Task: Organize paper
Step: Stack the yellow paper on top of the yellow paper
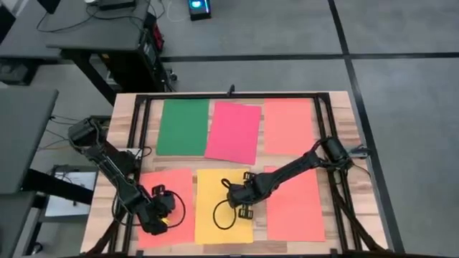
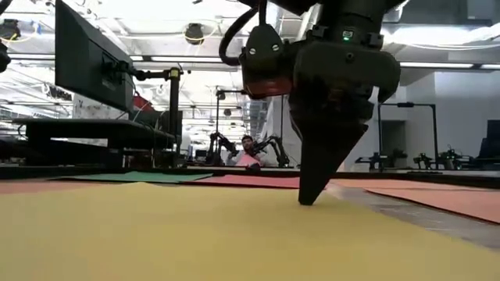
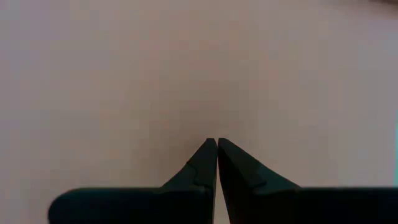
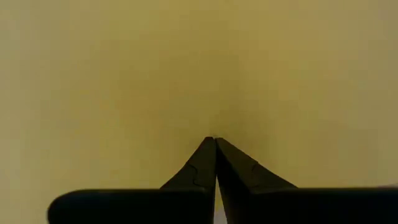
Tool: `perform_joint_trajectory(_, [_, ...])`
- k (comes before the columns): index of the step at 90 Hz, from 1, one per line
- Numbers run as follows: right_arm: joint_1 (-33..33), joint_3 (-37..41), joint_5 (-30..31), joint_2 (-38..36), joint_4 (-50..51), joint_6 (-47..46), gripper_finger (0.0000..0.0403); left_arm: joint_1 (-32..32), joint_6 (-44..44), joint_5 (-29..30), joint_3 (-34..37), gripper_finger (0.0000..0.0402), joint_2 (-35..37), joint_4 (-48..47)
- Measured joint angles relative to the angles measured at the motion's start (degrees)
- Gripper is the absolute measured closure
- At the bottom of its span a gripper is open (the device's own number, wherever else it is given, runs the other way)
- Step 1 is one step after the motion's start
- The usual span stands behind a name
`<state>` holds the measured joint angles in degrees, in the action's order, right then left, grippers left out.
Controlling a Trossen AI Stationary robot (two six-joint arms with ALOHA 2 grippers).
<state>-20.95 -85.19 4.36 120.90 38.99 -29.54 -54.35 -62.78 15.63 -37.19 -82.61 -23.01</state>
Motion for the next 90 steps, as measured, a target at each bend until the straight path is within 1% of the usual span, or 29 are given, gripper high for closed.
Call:
perform_joint_trajectory(21, [-0.2,-0.4,0.0,0.0,0.3,0.0,0.0403,0.0,0.7,0.2,0.0,0.0402,0.0,0.7])
perform_joint_trajectory(48, [-0.4,-0.5,1.5,-0.6,2.4,0.0,0.0403,0.0,2.6,-3.7,0.0,0.0402,0.0,0.1])
perform_joint_trajectory(76, [-0.4,-0.5,3.1,-4.0,1.9,0.2,0.0403,0.0,2.5,-3.8,0.0,0.0402,0.3,-0.1])
perform_joint_trajectory(90, [-0.7,-0.6,3.5,-6.5,1.7,0.2,0.0403,0.0,2.3,-3.5,-0.4,0.0402,2.6,-0.7])
